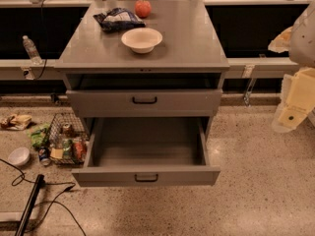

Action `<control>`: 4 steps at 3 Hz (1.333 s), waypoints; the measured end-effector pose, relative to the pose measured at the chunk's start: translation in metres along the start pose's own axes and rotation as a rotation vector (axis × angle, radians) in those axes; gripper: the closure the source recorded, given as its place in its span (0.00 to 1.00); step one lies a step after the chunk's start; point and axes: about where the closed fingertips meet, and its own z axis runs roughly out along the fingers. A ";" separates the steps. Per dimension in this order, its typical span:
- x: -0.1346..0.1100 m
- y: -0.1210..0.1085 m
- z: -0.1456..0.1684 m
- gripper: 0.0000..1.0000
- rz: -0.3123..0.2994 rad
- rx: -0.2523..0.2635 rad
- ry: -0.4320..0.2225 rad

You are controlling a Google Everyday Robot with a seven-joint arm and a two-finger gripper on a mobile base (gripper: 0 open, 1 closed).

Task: Close middle drawer

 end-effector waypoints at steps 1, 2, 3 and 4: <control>0.000 0.000 0.000 0.00 0.000 0.000 0.000; -0.002 0.000 0.016 0.18 -0.007 0.010 -0.029; 0.006 0.014 0.073 0.41 0.008 -0.026 -0.106; 0.008 0.041 0.175 0.72 -0.024 -0.073 -0.202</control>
Offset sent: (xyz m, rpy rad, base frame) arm 0.0158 0.0094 -0.0495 0.0683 -0.0350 0.0365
